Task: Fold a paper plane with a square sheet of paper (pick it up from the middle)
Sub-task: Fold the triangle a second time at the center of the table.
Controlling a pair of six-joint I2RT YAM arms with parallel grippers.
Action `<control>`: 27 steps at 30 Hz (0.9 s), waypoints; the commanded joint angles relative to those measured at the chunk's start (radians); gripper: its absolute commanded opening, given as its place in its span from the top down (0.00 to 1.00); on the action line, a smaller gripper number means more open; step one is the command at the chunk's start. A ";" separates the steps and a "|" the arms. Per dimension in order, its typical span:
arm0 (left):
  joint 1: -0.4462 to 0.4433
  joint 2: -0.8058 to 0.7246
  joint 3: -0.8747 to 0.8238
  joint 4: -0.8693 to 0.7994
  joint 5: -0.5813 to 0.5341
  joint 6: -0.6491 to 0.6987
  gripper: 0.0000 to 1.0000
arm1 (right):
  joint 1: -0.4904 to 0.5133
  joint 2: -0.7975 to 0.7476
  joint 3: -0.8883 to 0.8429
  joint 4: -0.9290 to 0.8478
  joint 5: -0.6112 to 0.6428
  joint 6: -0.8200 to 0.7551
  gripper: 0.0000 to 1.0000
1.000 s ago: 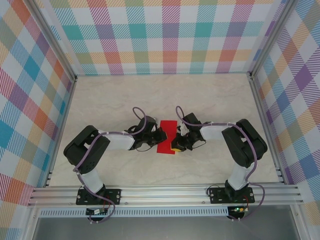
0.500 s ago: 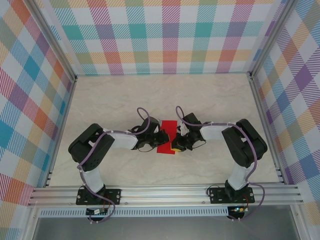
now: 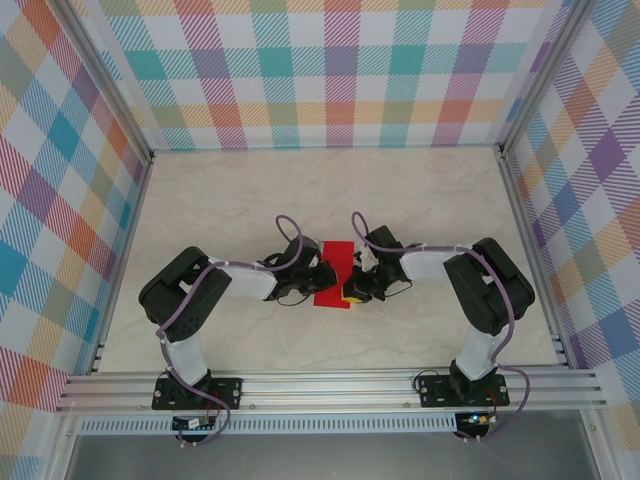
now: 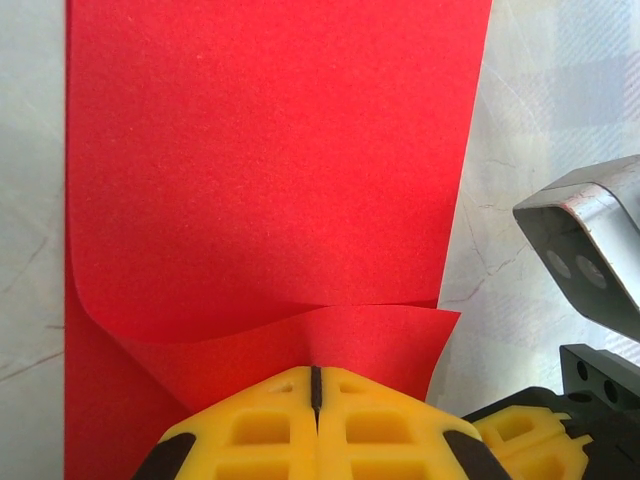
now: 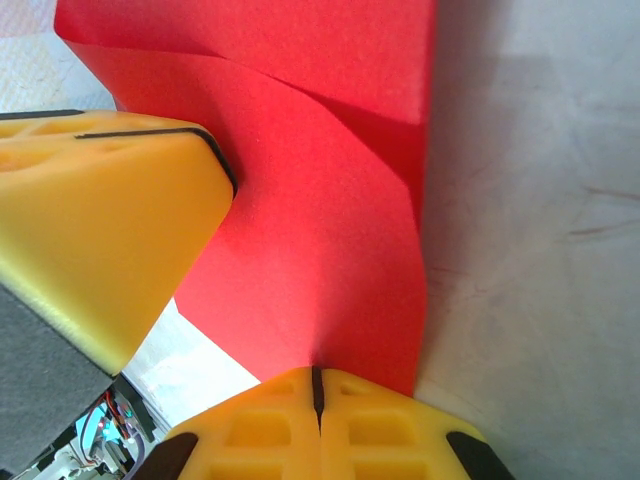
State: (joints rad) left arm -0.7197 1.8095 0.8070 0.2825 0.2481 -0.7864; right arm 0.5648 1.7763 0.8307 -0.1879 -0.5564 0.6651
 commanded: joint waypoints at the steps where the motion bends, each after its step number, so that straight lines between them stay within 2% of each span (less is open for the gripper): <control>1: 0.027 -0.007 -0.020 -0.020 -0.071 0.047 1.00 | 0.012 0.049 -0.047 -0.096 0.112 -0.021 0.97; 15: 0.093 -0.009 -0.073 0.086 -0.027 0.080 1.00 | 0.013 0.062 -0.053 -0.091 0.113 -0.023 0.97; 27: 0.144 -0.007 -0.061 0.054 -0.012 0.086 1.00 | 0.012 0.061 -0.056 -0.089 0.112 -0.019 0.98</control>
State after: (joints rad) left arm -0.6151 1.8091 0.7486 0.3931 0.3023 -0.7345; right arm 0.5652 1.7771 0.8299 -0.1844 -0.5552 0.6651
